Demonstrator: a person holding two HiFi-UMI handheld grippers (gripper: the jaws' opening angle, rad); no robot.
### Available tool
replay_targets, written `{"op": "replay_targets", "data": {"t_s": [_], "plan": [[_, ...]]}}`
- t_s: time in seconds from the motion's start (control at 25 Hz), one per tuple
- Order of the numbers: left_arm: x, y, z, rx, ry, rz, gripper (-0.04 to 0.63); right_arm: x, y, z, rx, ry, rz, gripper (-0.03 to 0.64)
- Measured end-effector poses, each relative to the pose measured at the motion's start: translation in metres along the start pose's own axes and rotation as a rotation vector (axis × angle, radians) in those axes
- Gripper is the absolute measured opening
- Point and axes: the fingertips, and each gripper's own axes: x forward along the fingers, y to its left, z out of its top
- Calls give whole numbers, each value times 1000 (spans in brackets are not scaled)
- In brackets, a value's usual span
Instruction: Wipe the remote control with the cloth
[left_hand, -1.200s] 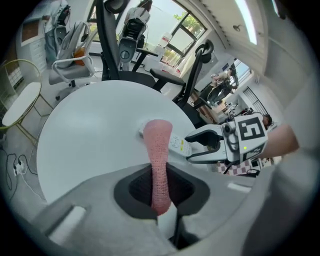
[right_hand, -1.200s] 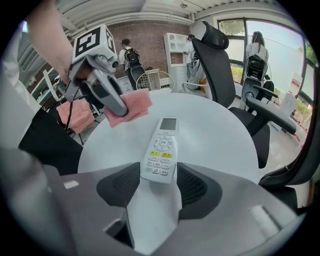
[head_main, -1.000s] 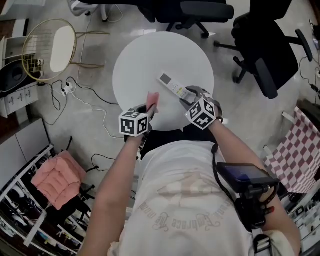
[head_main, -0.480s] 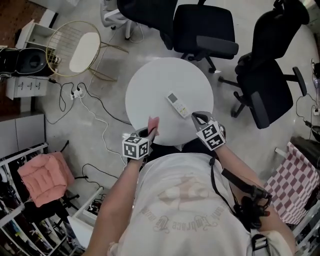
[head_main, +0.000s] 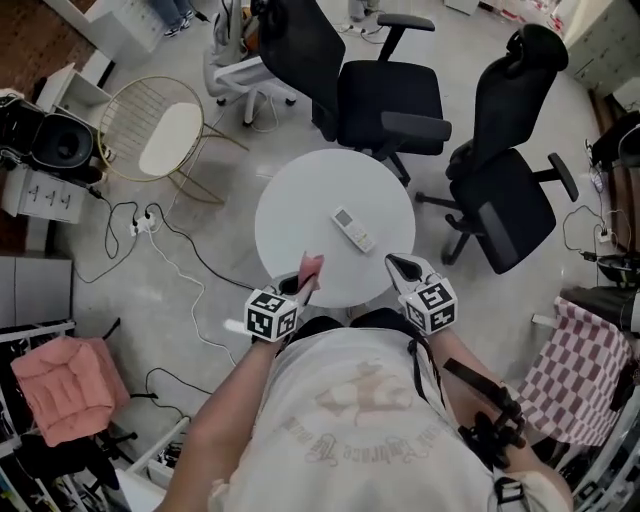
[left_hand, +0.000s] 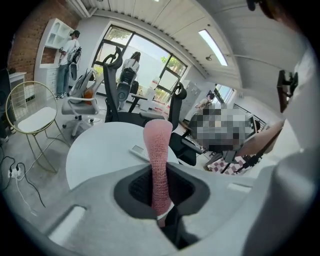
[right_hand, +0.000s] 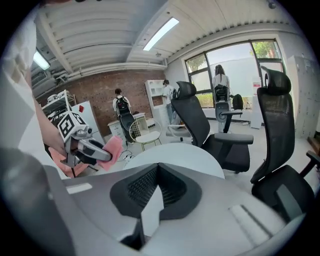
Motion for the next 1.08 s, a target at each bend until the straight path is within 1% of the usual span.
{"op": "replay_targets", "data": {"t_s": [0.2,0.44,0.84,1.08], "plan": [[-21,-12,3,20,-72,-38,29,-25,26,19,1,-85,-47,6],[-35,-25,3,73,-108,-72,29,-47,49,26,-4,-137,-73,6],[-36,-29,21,107,-145,-87,29,-64,45,33,-8,-171,-106,6],[-30,-32,20,109,-142,-89,29,-62,40,30,-10,-169,-104,6]]}}
